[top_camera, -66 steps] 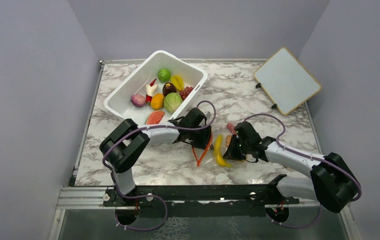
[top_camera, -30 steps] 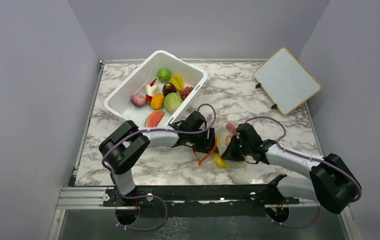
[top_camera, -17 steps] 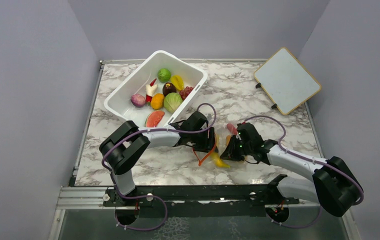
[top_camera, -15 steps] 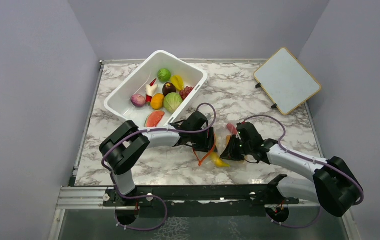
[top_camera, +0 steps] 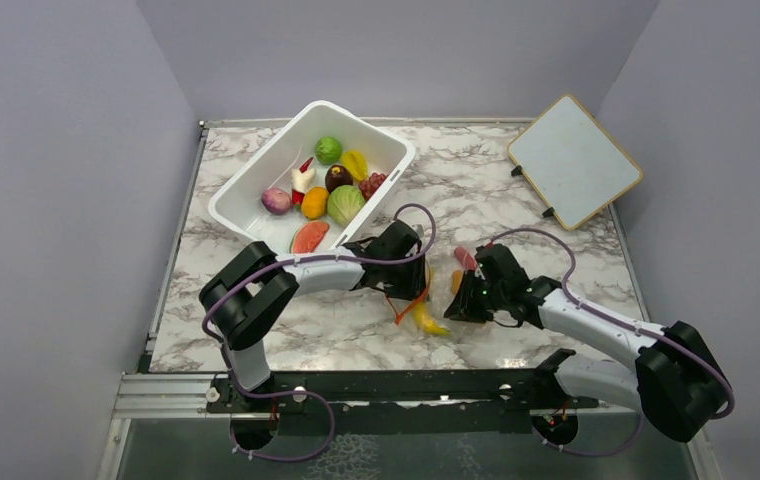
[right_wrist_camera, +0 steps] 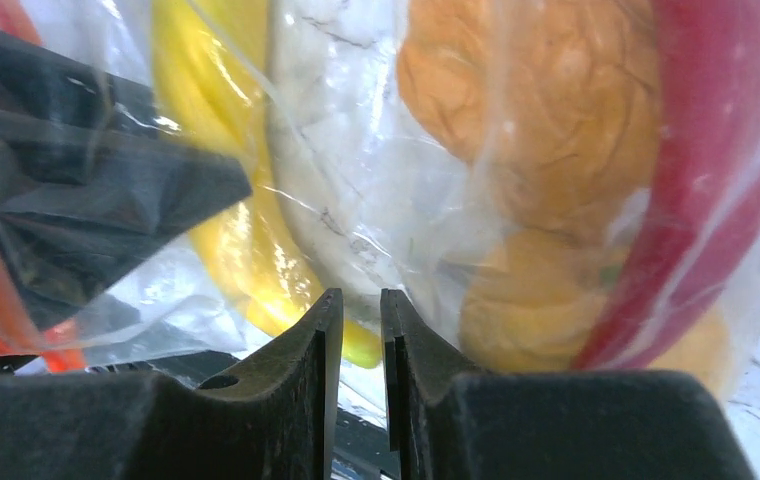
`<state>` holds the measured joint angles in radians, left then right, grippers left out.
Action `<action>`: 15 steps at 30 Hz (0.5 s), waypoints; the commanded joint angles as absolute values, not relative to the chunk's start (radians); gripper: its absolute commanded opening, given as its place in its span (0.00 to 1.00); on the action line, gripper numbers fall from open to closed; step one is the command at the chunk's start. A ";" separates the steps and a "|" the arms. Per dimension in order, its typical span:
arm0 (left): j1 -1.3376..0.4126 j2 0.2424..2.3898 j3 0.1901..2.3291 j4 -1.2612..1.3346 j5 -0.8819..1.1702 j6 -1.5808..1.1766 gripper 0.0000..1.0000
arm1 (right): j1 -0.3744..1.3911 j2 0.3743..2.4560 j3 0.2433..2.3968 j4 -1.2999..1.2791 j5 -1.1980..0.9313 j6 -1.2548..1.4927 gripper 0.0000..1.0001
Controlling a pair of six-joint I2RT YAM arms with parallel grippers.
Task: Open the zip-top bag and remove the fake food
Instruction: Pick up the fake fruit from the zipper food storage bag.
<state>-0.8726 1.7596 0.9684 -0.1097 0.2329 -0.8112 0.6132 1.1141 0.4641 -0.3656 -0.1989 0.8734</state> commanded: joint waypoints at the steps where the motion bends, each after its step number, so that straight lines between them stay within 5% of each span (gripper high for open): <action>1: -0.870 1.734 1.010 -0.265 0.056 -0.711 0.36 | 0.612 1.148 0.449 -0.360 -0.170 0.878 0.22; 15: -0.879 1.750 1.055 -0.359 0.038 -0.613 0.58 | 0.612 1.147 0.430 -0.351 -0.121 0.915 0.22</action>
